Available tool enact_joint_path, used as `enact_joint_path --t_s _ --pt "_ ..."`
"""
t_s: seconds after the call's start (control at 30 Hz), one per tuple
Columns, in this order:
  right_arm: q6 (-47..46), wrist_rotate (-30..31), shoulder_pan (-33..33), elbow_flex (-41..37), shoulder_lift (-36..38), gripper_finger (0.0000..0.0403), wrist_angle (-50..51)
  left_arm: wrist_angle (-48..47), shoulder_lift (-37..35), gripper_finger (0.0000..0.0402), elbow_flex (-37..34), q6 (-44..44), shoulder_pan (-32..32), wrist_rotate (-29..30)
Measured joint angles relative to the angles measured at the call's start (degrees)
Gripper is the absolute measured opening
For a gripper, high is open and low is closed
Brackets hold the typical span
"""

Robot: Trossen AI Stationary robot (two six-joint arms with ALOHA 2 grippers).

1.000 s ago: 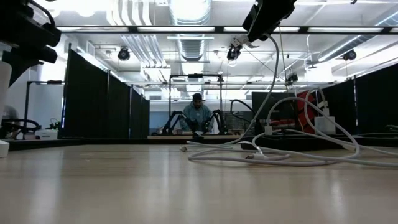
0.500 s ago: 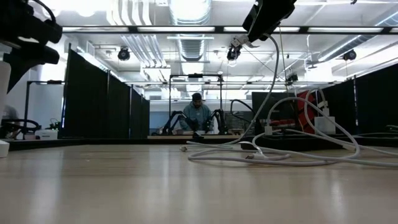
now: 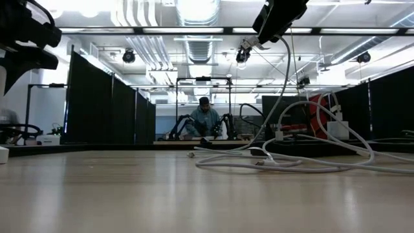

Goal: Insert USB
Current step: Insert the white charger cable into the top white outlet extension

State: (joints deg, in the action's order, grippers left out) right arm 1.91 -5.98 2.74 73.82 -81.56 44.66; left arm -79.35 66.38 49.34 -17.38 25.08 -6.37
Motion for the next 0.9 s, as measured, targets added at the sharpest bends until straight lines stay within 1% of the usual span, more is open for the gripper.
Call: enact_joint_path --t_s 0.37,0.5,0.63,0.77,0.9 --pt "0.1 0.0 0.0 0.0 0.0 0.0000 0.0 0.8 -0.7 0.0276 0.1 -2.4 0.0 0.2" --pt "0.1 0.0 0.0 0.0 0.0 0.0000 0.0 3.4 -0.4 0.0276 2.7 -5.2 0.0 1.6" --pt "0.2 0.0 -0.2 0.0 0.0 0.0000 -0.1 5.2 0.2 0.0276 5.0 -6.2 -0.1 3.1" --pt "0.2 0.1 -0.4 0.0 0.0 0.0000 -0.5 6.3 0.7 0.0276 5.2 -7.8 -0.1 4.0" --pt "0.2 0.1 -0.4 0.0 0.0 0.0000 -0.6 11.0 1.1 0.0276 5.2 -9.7 0.0 5.1"
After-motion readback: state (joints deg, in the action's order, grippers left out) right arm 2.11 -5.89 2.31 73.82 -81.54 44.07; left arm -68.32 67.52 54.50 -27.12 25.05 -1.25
